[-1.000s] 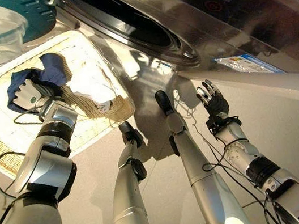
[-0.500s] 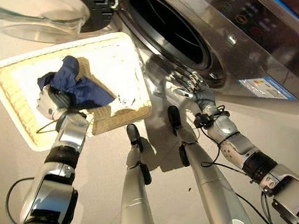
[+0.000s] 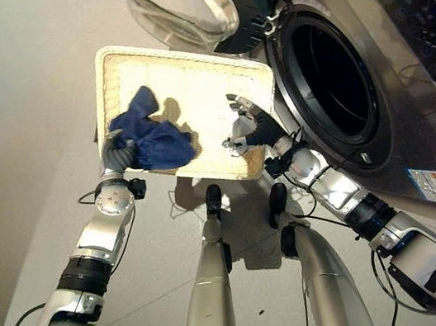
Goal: Put the clothes into the washing machine.
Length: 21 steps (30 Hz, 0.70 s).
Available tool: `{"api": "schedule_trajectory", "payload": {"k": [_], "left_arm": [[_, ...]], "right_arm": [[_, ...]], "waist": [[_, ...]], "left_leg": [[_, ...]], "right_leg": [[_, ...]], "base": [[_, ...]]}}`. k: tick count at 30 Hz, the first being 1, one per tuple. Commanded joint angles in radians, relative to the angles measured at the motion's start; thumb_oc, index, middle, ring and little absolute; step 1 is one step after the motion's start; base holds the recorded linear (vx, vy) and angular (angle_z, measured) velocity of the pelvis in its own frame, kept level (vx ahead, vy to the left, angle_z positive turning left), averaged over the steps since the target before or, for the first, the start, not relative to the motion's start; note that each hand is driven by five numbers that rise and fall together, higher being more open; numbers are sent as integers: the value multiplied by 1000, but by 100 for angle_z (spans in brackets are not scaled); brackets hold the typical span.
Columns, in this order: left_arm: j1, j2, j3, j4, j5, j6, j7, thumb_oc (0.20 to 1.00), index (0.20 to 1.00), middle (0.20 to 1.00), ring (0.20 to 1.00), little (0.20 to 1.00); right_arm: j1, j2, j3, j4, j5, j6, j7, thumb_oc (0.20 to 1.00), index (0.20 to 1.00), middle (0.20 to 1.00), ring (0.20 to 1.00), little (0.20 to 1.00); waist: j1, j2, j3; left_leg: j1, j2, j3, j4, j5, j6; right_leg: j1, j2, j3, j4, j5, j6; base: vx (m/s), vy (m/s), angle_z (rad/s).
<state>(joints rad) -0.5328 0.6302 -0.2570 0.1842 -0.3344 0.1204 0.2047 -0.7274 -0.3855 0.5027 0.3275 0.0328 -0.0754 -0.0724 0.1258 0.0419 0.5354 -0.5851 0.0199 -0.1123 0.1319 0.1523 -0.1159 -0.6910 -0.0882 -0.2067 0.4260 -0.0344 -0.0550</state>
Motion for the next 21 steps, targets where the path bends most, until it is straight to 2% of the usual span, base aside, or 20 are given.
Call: {"api": "schedule_trajectory", "payload": {"k": [1, 8, 12, 15, 16, 18, 21], "left_arm": [[-11, 0, -4, -153, -130, -75, -198, 200, 200, 200, 200, 200], [-41, 11, -65, -244, -234, -61, -349, 200, 200, 200, 200, 200], [-81, 18, -112, -268, -274, -17, -407, 200, 200, 200, 200, 200], [-102, 11, -136, -274, -294, 12, -426, 200, 200, 200, 200, 200], [-112, 2, -155, -275, -300, 36, -426, 200, 200, 200, 200, 200], [-115, 0, -162, -272, -300, 42, -424, 200, 200, 200, 200, 200], [-126, -13, -191, -249, -296, 85, -404, 200, 200, 200, 200, 200]], "right_arm": [[-50, -33, 49, -46, -29, 2, 85, 1000, 1000, 1000, 1000, 1000], [-87, -36, 116, -44, 9, 57, 145, 1000, 1000, 1000, 1000, 1000], [-91, -28, 147, -52, 83, 79, 163, 1000, 1000, 1000, 1000, 1000], [-88, -17, 155, -56, 124, 84, 176, 1000, 1000, 1000, 1000, 1000], [-76, -7, 160, -72, 201, 89, 180, 1000, 1000, 1000, 1000, 1000], [-71, -4, 159, -76, 226, 86, 179, 1000, 1000, 1000, 1000, 1000], [-54, 29, 144, -92, 340, 58, 158, 1000, 1000, 1000, 1000, 1000]], "waist": [[-3, 64, -15], [5, 65, -15], [0, 61, -15], [-9, 59, -15], [-18, 57, -15], [-20, 56, -15], [-36, 53, -15]], "left_leg": [[20, -94, 57, 48, -60, 48], [25, -100, 53, 37, -49, 59], [36, -97, 62, 19, -46, 68], [42, -95, 73, 13, -46, 70], [46, -94, 80, 7, -44, 72], [49, -94, 83, 5, -45, 72], [51, -91, 98, -1, -44, 73]], "right_leg": [[110, 15, -17, -80, -24, 100], [116, 16, -23, -97, 2, 107], [123, 20, -18, -108, 10, 112], [126, 21, -12, -115, 15, 115], [127, 22, -5, -122, 21, 118], [129, 22, -3, -125, 22, 119], [127, 23, 8, -138, 33, 124]], "base": [[-8, -47, 11], [-4, -15, 5], [1, -50, 0], [0, 0, 0], [0, 0, 0], [0, 0, 0], [12, -6, -4]]}}
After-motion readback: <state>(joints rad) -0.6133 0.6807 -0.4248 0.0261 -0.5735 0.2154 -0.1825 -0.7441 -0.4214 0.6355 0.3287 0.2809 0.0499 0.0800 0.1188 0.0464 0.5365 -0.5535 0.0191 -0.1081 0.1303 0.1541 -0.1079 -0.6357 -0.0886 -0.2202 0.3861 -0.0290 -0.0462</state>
